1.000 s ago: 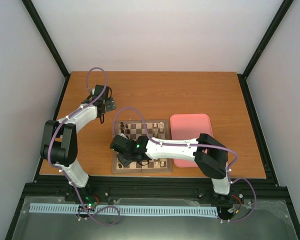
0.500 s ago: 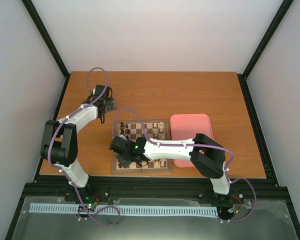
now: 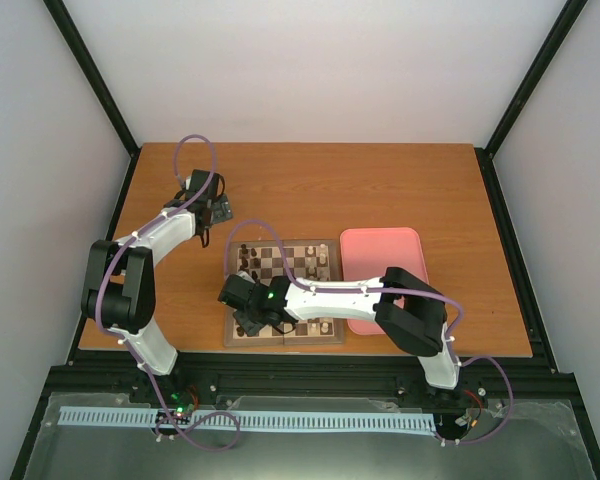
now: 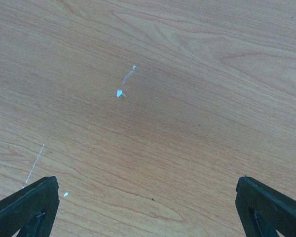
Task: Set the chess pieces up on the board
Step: Place the chess piece on the chessboard.
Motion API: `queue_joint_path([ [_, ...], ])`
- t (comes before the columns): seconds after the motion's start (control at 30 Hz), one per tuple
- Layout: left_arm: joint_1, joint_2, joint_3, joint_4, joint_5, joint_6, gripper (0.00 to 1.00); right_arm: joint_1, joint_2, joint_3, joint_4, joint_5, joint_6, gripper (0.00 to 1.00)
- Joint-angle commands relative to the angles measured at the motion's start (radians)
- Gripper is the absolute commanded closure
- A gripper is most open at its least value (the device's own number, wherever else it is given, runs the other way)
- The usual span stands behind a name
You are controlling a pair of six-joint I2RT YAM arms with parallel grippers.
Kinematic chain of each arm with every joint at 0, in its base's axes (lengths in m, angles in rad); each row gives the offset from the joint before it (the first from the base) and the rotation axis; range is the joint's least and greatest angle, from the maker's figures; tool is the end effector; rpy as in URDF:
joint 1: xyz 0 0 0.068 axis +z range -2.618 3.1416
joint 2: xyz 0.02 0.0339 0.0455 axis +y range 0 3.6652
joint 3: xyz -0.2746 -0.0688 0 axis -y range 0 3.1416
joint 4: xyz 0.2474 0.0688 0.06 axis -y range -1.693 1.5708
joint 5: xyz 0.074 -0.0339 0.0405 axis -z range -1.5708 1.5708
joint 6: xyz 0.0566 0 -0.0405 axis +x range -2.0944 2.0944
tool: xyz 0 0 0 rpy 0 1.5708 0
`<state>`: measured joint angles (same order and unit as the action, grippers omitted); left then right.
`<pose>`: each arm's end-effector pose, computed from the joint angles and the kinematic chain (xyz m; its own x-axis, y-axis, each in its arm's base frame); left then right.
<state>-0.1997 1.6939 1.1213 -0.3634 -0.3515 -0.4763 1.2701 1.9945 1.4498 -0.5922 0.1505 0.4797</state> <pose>0.3661 -0.0542 0.2000 -0.6950 -0.2985 -0.6541 -0.3742 0.9270 -0.0255 0.1355 0.4084 0.1690 -0.6656 -0.6059 -0.4357 -0.6972 0.7132 0.0733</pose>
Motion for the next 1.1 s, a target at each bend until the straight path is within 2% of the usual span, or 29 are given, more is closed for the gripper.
queue_joint_path([
  [0.0,-0.010,0.004,0.037,-0.004,-0.009,0.005,0.00,0.008,0.014,0.003,0.007,0.030,0.014,0.93],
  [0.33,-0.010,0.004,0.037,-0.005,-0.008,0.006,0.00,0.009,0.005,-0.001,0.002,0.026,0.017,0.77],
  [0.87,-0.010,0.004,0.043,-0.008,-0.010,0.006,0.00,0.009,-0.067,-0.023,-0.019,0.082,0.024,0.73],
  [1.07,-0.010,0.002,0.044,-0.009,-0.010,0.007,0.00,0.009,-0.095,-0.029,-0.017,0.098,0.017,0.65],
])
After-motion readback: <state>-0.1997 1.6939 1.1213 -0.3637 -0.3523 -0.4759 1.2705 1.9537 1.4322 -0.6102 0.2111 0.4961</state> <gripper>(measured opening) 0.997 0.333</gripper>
